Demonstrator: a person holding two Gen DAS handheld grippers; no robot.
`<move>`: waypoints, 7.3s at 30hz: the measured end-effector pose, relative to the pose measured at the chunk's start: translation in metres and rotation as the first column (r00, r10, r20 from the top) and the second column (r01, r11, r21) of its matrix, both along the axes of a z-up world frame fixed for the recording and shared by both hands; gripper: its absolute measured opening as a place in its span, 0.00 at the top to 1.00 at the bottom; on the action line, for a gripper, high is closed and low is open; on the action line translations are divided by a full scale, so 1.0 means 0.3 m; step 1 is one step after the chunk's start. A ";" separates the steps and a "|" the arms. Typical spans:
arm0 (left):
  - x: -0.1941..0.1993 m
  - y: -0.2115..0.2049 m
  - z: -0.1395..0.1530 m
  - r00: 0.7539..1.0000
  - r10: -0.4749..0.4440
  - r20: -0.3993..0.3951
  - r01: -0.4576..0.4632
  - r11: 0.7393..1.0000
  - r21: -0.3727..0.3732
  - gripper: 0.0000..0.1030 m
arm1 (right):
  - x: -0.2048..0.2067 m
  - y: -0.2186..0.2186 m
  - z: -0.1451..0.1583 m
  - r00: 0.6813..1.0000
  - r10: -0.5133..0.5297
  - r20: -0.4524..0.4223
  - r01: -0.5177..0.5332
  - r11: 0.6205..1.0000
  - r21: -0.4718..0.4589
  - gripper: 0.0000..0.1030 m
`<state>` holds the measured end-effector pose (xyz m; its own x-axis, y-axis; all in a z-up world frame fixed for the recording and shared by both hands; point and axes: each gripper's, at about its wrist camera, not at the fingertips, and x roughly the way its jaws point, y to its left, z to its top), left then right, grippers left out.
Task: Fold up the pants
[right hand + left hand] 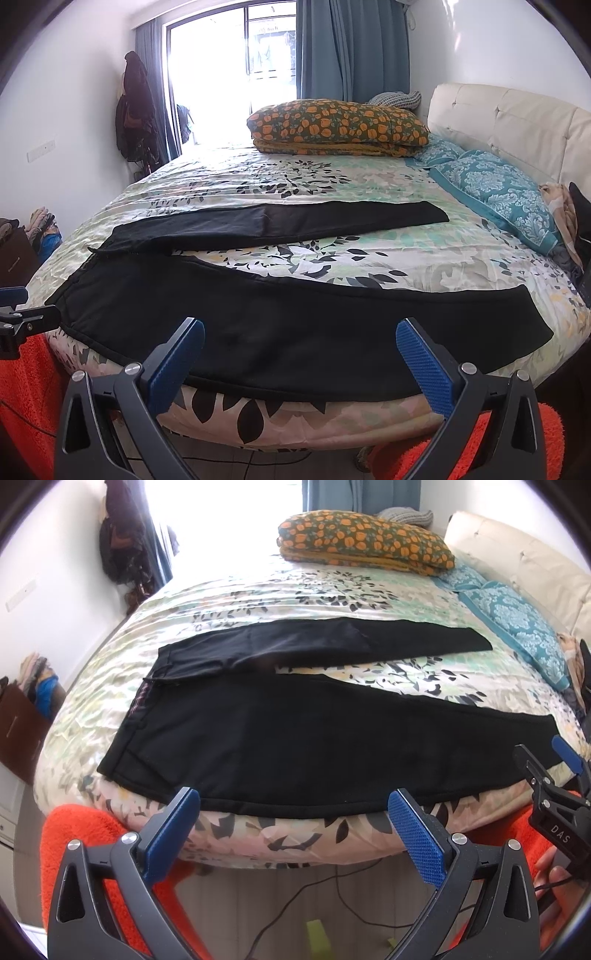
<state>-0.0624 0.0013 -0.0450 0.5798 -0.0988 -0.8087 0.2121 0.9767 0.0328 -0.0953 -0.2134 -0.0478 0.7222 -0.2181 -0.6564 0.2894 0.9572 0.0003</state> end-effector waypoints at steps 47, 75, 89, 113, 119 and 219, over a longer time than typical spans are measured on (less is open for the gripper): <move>0.040 0.039 -0.102 0.995 0.049 -0.086 -0.047 0.999 0.021 0.01 | 0.004 -0.057 -0.023 0.998 -0.051 -0.019 0.052 0.997 0.061 0.00; 0.423 0.028 -0.480 0.989 0.070 -0.129 -0.061 0.995 0.078 0.00 | 0.312 -0.092 -0.419 0.918 0.046 -0.394 0.033 0.981 0.192 0.00; 0.968 0.169 -0.344 0.976 0.153 -0.152 -0.150 0.988 0.035 0.01 | 0.303 -0.085 -0.433 0.912 0.062 -0.405 0.006 0.986 0.165 0.00; 0.395 0.005 -0.405 0.980 -0.094 -0.174 0.097 0.995 0.010 0.01 | 0.281 -0.180 -0.377 0.935 -0.046 -0.351 0.105 0.983 0.153 0.00; 0.395 0.003 -0.400 0.984 -0.086 -0.157 0.087 0.996 0.001 0.01 | 0.248 -0.239 -0.362 0.937 -0.102 -0.336 0.172 0.967 0.187 0.00; 1.117 0.026 -0.556 0.985 0.163 0.053 -0.163 0.987 0.007 0.00 | 1.347 -1.717 -0.526 0.859 -0.254 -0.445 0.388 0.889 0.241 0.93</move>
<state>0.2726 0.0089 -0.2119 0.6290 0.0098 -0.7773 0.0476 0.9976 0.0511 0.3088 -0.7286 -0.2055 0.3163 -0.1283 -0.9400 0.6204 0.7776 0.1026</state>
